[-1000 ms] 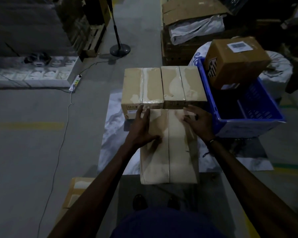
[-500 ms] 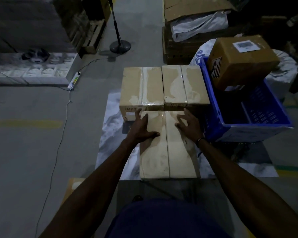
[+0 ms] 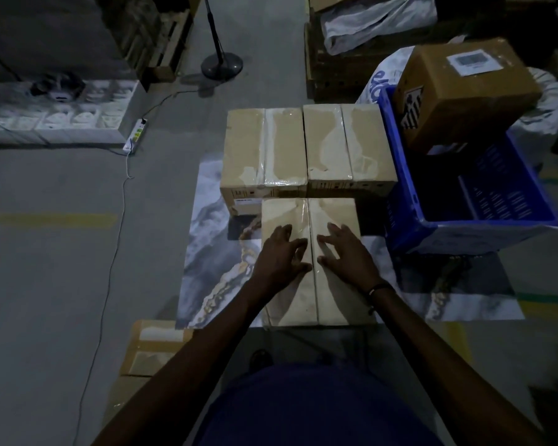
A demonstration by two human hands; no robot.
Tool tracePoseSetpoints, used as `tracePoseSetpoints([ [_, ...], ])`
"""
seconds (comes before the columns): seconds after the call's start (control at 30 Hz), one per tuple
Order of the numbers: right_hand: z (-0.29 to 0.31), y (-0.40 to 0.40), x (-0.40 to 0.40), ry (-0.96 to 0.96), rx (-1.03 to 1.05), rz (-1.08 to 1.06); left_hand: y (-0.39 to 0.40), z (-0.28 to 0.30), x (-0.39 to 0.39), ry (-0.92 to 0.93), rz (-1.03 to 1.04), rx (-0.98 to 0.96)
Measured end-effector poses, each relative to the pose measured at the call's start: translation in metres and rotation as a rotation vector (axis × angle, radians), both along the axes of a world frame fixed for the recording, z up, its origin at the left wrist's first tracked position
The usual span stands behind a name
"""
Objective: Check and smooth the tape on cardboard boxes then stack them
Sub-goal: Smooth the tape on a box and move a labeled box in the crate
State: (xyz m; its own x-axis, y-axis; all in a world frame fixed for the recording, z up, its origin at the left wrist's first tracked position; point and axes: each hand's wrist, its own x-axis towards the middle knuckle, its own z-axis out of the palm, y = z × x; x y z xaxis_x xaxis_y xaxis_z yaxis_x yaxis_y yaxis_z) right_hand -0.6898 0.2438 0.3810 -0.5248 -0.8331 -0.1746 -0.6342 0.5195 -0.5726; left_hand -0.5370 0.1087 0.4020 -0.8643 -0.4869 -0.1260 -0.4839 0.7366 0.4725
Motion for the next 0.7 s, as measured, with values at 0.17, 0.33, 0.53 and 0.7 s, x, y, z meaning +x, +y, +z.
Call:
tracePoseSetpoints([
  [0.17, 0.004, 0.000, 0.009, 0.041, 0.035, 0.005, 0.008, -0.001, -0.001, -0.026, 0.014, -0.026],
  [0.33, 0.010, 0.020, 0.023, 0.045, 0.089, 0.035, 0.028, -0.006, 0.017, -0.028, 0.020, -0.049],
  [0.53, 0.005, 0.037, 0.044, 0.086, 0.091, 0.028, 0.043, -0.020, 0.031, -0.029, 0.056, -0.095],
  [0.7, 0.013, 0.044, 0.056, 0.076, 0.157, 0.026, 0.056, -0.016, 0.044, -0.004, 0.067, -0.023],
])
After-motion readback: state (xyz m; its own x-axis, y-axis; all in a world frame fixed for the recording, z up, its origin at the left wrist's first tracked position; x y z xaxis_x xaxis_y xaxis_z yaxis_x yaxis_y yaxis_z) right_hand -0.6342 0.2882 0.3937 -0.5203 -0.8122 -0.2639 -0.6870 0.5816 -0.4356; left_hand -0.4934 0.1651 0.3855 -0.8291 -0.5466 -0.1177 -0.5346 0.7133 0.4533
